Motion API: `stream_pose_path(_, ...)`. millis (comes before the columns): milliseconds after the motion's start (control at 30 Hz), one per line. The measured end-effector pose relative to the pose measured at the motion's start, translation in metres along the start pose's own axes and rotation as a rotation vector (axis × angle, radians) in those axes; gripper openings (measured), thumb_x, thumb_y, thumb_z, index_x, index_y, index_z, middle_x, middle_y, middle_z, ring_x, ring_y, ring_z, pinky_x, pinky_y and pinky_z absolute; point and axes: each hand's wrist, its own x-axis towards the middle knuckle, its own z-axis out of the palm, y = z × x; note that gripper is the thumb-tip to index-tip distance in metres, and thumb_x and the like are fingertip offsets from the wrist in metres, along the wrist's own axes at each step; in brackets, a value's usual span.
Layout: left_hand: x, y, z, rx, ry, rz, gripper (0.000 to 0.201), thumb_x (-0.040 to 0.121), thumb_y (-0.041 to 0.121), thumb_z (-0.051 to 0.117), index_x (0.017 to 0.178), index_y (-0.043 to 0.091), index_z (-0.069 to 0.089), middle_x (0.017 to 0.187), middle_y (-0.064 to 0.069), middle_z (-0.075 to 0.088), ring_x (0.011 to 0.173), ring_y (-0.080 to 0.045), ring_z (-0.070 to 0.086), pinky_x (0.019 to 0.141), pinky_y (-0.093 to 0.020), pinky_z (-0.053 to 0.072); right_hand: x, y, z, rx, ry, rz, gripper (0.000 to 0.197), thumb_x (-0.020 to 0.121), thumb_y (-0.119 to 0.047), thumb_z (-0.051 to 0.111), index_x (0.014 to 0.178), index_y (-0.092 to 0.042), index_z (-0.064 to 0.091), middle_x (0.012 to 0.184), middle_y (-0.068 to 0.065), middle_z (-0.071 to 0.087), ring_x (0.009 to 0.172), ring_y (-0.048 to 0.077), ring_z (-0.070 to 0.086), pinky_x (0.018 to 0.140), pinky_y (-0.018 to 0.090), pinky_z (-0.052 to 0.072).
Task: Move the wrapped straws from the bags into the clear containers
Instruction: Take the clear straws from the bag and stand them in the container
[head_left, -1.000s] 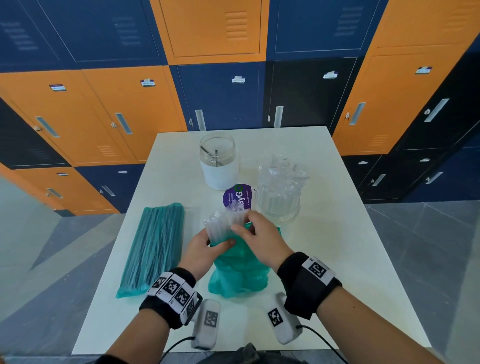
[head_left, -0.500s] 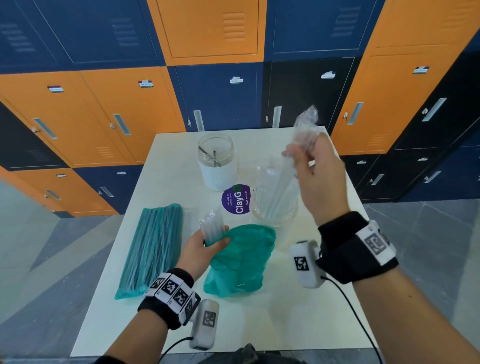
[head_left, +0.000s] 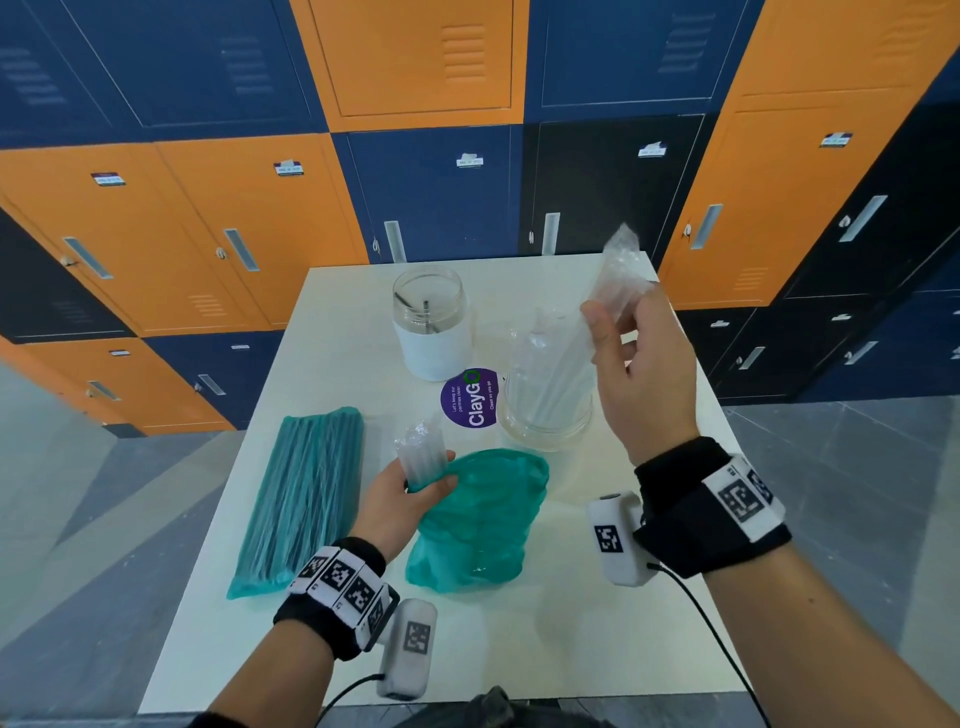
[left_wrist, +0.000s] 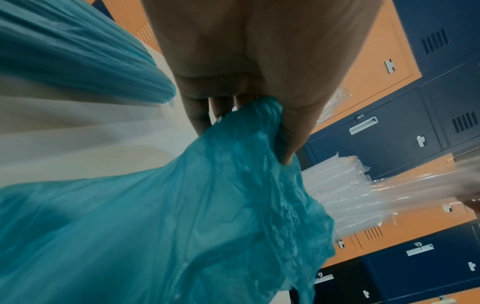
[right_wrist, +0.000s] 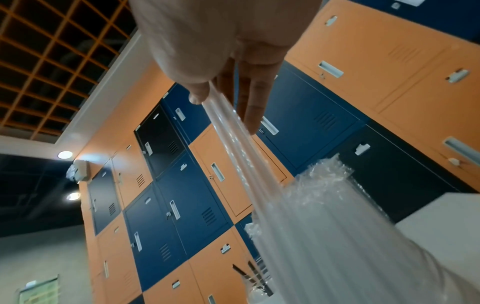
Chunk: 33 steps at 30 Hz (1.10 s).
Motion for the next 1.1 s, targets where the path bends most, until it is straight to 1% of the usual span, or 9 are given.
stream_pose_path(200, -0.003, 0.001, 0.0, 0.001, -0.007, 0.004, 0.025, 0.088, 0.019, 0.07, 0.11, 0.029, 0.067, 0.102, 0.011, 0.072, 0.092, -0.002, 0.068, 0.074, -0.011, 0.052, -0.016, 0.002, 0.005, -0.083, -0.099, -0.084, 0.038, 0.099, -0.05, 0.033, 0.117, -0.02, 0.047, 0.105, -0.003, 0.065, 0.078, 0.014, 0.062, 0.068, 0.037, 0.057)
stream_pose_path(367, -0.004, 0.001, -0.002, 0.002, -0.014, 0.007, 0.025, 0.087, 0.019, 0.071, 0.109, 0.031, 0.066, 0.102, 0.013, 0.071, 0.092, 0.001, 0.067, 0.075, -0.009, 0.05, -0.019, 0.029, 0.021, -0.219, -0.342, 0.095, 0.032, 0.098, -0.039, 0.046, 0.121, -0.017, 0.051, 0.104, 0.004, 0.062, 0.095, 0.022, 0.055, 0.086, 0.039, 0.05)
stream_pose_path(500, -0.004, 0.002, -0.001, -0.013, -0.021, 0.002, 0.025, 0.087, 0.018, 0.071, 0.107, 0.033, 0.066, 0.101, 0.012, 0.072, 0.093, -0.002, 0.069, 0.076, -0.011, 0.052, -0.023, 0.038, 0.029, -0.406, -0.366, 0.045, 0.038, 0.089, -0.033, 0.064, 0.123, -0.016, 0.06, 0.12, 0.002, 0.05, 0.11, 0.023, 0.039, 0.098, 0.035, 0.038)
stream_pose_path(600, -0.005, 0.002, -0.002, -0.01, -0.012, 0.002, 0.026, 0.087, 0.018, 0.072, 0.106, 0.034, 0.066, 0.101, 0.013, 0.071, 0.092, -0.001, 0.068, 0.075, -0.01, 0.051, -0.02, 0.026, 0.028, -0.135, -0.246, 0.015, 0.045, 0.087, -0.028, 0.067, 0.129, -0.027, 0.051, 0.117, -0.008, 0.042, 0.101, 0.006, 0.043, 0.091, 0.017, 0.04)
stream_pose_path(667, -0.005, 0.002, -0.003, -0.011, -0.011, -0.001, 0.026, 0.087, 0.018, 0.072, 0.107, 0.033, 0.066, 0.1, 0.013, 0.071, 0.092, 0.0, 0.068, 0.074, -0.009, 0.051, -0.02, 0.024, 0.03, -0.059, -0.203, -0.056, 0.027, 0.092, -0.021, 0.064, 0.118, -0.021, 0.06, 0.109, -0.008, 0.047, 0.083, 0.0, 0.047, 0.079, 0.01, 0.042)
stream_pose_path(733, -0.005, 0.002, -0.003, -0.011, -0.007, -0.006, 0.026, 0.087, 0.017, 0.072, 0.108, 0.032, 0.066, 0.099, 0.013, 0.071, 0.09, 0.002, 0.068, 0.073, -0.009, 0.051, -0.026, 0.031, 0.036, -0.089, -0.197, -0.113, 0.01, 0.091, -0.011, 0.063, 0.099, -0.011, 0.069, 0.096, -0.001, 0.056, 0.074, 0.002, 0.05, 0.076, 0.017, 0.048)
stream_pose_path(833, -0.004, 0.001, -0.002, -0.032, -0.002, -0.015, 0.027, 0.086, 0.016, 0.072, 0.109, 0.03, 0.067, 0.101, 0.011, 0.072, 0.094, -0.003, 0.069, 0.076, -0.012, 0.052, -0.043, 0.047, 0.046, -0.214, -0.21, -0.145, 0.008, 0.087, -0.008, 0.067, 0.09, -0.009, 0.074, 0.084, 0.003, 0.061, 0.074, 0.017, 0.059, 0.072, 0.03, 0.052)
stream_pose_path(967, -0.005, 0.001, -0.003, -0.044, 0.002, -0.027, 0.028, 0.086, 0.016, 0.072, 0.112, 0.027, 0.067, 0.103, 0.01, 0.072, 0.095, -0.005, 0.069, 0.078, -0.012, 0.052, -0.037, 0.039, 0.04, -0.429, -0.172, -0.273, 0.016, 0.086, -0.03, 0.06, 0.091, -0.02, 0.072, 0.088, -0.002, 0.064, 0.086, 0.023, 0.052, 0.075, 0.036, 0.042)
stream_pose_path(1100, -0.007, 0.002, -0.003, -0.039, -0.003, -0.023, 0.029, 0.087, 0.016, 0.071, 0.115, 0.024, 0.066, 0.103, 0.01, 0.071, 0.094, -0.002, 0.068, 0.073, -0.008, 0.051, -0.015, 0.031, 0.035, -0.465, -0.27, 0.001, 0.073, 0.072, -0.061, 0.067, 0.134, -0.032, 0.043, 0.139, 0.004, 0.038, 0.125, 0.026, 0.034, 0.101, 0.041, 0.035)
